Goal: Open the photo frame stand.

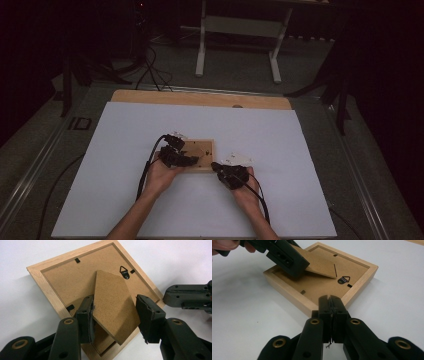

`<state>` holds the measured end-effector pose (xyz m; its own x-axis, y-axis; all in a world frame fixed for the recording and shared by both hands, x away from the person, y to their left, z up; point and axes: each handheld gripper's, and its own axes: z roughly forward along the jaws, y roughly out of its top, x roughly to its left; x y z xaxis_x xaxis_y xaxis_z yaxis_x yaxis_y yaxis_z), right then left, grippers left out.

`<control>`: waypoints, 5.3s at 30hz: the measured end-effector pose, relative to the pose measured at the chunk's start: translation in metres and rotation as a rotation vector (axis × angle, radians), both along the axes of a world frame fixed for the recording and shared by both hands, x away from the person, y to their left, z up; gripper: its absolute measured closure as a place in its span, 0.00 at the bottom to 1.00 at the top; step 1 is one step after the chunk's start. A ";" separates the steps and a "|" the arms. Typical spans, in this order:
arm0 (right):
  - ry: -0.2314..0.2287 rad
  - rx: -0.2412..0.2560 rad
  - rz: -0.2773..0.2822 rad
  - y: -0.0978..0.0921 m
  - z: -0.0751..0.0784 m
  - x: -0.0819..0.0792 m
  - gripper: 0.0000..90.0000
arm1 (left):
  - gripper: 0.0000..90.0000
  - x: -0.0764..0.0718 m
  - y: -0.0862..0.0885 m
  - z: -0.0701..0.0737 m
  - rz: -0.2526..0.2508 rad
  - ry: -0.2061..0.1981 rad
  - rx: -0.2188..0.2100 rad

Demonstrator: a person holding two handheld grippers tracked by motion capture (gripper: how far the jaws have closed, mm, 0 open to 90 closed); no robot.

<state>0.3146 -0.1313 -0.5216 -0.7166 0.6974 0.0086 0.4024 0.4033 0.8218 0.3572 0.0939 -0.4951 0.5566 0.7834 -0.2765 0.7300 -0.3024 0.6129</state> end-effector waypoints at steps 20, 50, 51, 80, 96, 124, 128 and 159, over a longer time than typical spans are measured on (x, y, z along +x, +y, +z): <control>0.003 0.020 -0.033 -0.012 0.017 0.004 0.76 | 0.58 -0.015 -0.005 0.006 -0.038 -0.139 0.052; -0.023 0.064 -0.034 -0.028 0.050 0.010 0.68 | 0.58 -0.049 -0.007 -0.001 -0.046 -0.337 0.107; -0.024 0.066 -0.032 -0.027 0.051 0.011 0.68 | 0.58 -0.051 -0.007 -0.001 -0.043 -0.342 0.109; 0.119 0.088 -0.018 -0.006 0.045 0.056 0.55 | 0.58 -0.067 -0.006 -0.014 -0.062 -0.450 0.151; 0.206 0.115 0.017 0.000 0.032 0.071 0.49 | 0.58 -0.076 -0.006 -0.016 -0.080 -0.509 0.175; 0.200 0.125 0.088 0.001 0.035 0.061 0.52 | 0.66 -0.065 0.010 -0.006 -0.139 -0.297 0.011; 0.183 0.144 0.089 -0.001 0.039 0.059 0.57 | 0.68 -0.065 0.008 -0.005 -0.142 -0.306 0.019; -0.006 0.063 0.021 -0.002 0.055 0.046 0.62 | 0.73 -0.031 -0.005 -0.011 -0.123 -0.307 0.105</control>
